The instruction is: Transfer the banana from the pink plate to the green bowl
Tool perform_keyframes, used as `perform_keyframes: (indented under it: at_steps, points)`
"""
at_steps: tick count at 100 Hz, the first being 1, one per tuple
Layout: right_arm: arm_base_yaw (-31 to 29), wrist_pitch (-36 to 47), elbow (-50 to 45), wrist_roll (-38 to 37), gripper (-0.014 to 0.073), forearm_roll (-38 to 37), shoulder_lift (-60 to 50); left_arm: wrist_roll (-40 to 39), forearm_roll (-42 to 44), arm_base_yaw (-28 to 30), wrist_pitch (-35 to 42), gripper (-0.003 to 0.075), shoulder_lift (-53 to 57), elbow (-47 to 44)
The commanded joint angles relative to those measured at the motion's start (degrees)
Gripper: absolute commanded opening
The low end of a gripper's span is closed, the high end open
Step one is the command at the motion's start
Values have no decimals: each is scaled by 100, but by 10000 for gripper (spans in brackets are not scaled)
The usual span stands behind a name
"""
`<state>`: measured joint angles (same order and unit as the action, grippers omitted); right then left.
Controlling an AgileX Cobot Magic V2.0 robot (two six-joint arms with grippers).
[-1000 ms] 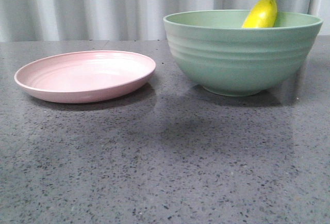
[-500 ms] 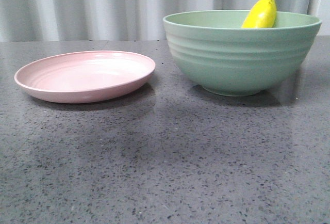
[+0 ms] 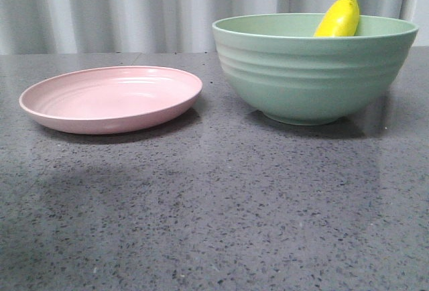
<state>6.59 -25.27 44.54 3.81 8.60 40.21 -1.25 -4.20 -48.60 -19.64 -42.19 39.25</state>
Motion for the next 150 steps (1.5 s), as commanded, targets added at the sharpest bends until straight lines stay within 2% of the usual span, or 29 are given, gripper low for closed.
perform_keyframes:
  at_steps: [1,31,61,115,131,141,150]
  points:
    - [-37,787,-219,76,-76,-119,-525,-58,3,-36,941,-19,498,-356]
    - [-37,1356,-1490,76,-76,-240,-2214,-58,3,-36,1795,-19,1731,-1932]
    - [-37,1200,-2149,76,-76,-240,-3394,-58,-25,-36,1724,-19,2098,-2347]
    - [-37,1084,-2149,76,-76,-240,-3495,-58,-25,-36,1724,-19,2098,-2347]
    - [-37,1084,-2149,76,-76,-240,-3495,-58,-11,-18,1792,-19,2112,-2628]
    - [-37,1084,-2149,76,-76,-240,-3495,-58,-11,312,1932,-19,2112,-2870]
    - [-37,1084,-2149,76,-76,-240,-3495,-58,-11,859,2239,-19,2171,-3137]
